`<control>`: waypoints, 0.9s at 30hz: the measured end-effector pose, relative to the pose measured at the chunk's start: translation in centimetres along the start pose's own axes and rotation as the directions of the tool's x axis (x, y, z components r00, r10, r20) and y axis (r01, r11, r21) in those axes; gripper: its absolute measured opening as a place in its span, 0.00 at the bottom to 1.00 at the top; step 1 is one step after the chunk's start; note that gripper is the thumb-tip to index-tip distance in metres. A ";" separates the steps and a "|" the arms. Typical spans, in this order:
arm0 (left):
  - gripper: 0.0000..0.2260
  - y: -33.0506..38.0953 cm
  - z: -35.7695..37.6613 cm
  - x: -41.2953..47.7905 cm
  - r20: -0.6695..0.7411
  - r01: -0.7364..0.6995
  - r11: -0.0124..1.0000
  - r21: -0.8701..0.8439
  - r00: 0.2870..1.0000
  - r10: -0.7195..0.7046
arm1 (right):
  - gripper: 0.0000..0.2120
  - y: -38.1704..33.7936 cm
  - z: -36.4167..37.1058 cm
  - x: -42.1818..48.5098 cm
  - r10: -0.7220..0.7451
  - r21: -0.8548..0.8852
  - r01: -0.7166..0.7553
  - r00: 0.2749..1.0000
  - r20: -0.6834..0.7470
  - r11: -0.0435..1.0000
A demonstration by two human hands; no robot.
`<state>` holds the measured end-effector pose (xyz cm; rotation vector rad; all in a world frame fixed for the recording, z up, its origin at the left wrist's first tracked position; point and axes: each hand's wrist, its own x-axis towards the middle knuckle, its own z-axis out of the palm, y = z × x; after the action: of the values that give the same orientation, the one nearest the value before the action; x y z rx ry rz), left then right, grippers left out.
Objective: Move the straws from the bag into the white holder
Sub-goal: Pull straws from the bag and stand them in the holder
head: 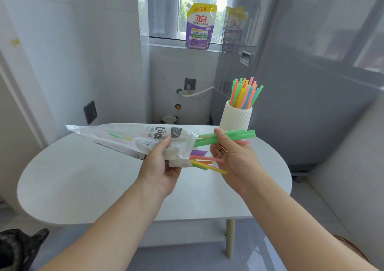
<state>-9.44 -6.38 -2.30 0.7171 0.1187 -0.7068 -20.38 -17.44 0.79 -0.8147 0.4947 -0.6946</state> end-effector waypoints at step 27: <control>0.12 0.7 -0.9 1.4 -0.055 -0.010 0.995 -0.101 0.998 0.005 | 0.11 -12.2 -0.9 -1.6 -0.588 -0.455 0.600 0.787 0.187 0.658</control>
<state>-7.80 -6.24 -3.06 0.6396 0.2006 -0.6693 -26.50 -22.66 10.14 -1.5136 0.3800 -1.1940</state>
